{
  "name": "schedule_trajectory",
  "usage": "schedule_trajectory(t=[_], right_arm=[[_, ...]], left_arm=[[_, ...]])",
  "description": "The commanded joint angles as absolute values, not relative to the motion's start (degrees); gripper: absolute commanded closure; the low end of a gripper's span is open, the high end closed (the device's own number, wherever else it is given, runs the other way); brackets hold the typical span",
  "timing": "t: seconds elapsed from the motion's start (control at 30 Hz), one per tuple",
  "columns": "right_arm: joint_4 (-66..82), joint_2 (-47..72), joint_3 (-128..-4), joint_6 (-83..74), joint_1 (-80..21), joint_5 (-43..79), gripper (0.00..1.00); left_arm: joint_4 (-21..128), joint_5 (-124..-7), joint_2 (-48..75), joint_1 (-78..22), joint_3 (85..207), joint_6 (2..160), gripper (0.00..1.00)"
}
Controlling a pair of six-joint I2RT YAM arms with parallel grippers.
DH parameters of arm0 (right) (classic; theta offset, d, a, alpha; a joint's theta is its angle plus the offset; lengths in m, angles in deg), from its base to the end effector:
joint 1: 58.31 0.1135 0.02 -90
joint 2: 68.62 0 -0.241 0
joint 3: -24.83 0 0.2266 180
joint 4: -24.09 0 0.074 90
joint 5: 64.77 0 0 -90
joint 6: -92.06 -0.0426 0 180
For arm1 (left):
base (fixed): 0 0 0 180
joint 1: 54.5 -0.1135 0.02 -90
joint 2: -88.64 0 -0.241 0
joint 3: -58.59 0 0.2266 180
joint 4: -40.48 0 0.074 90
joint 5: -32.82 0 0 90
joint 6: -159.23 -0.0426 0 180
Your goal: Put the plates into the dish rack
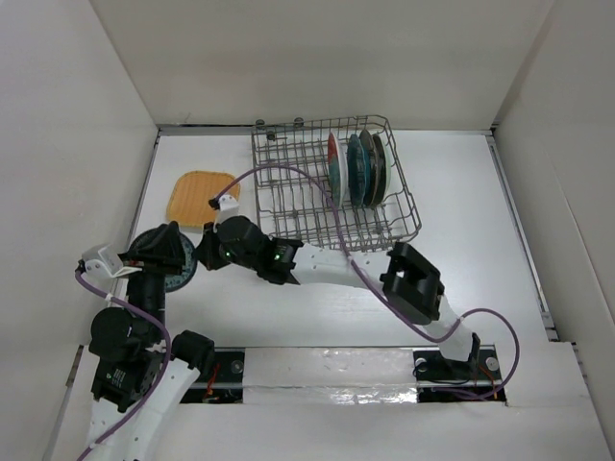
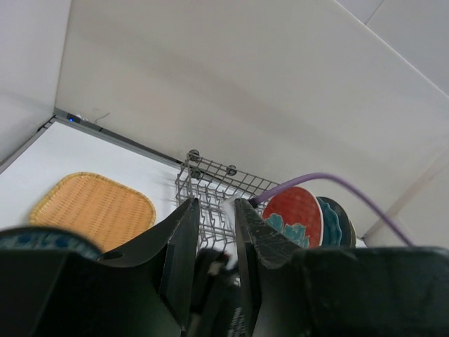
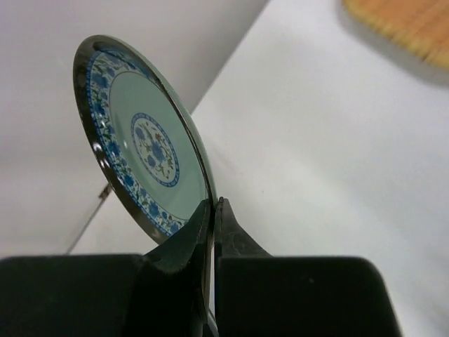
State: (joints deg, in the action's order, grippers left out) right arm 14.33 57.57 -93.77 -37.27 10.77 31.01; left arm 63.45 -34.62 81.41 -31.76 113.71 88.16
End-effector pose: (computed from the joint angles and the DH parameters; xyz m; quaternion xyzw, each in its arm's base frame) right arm 0.1818 0.4636 0.2434 -0.1777 0.7853 0.4561 0.3790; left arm 0.0392 0.0013 0.3597 -0.1473 0.5327 -0.1957 0.8101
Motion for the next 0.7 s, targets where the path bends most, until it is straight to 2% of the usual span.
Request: schedule_trajectory(t=[0.0,0.3,0.53,0.67], right_arm=[[12.97,51.01,-94.06,-30.22,10.43,46.0,1.0],[-1.79,43.27,-92.21,-22.11,4.81,83.02,1.0],[-13.21,39.84,-92.04,-24.48,-3.63,94.55,1.0],[-21.39,43.16,-95.71,-27.28,-6.8,97.47,1.0]], left_arm=[[61.72,-33.8,82.48,-32.0,113.76,87.86,0.76],[61.63,-37.05,82.84,-32.0,113.76,87.86,0.75],[61.55,-40.3,82.57,-32.0,113.76,87.86,0.75],[61.46,-41.71,81.96,-32.0,113.85,87.77,0.74]])
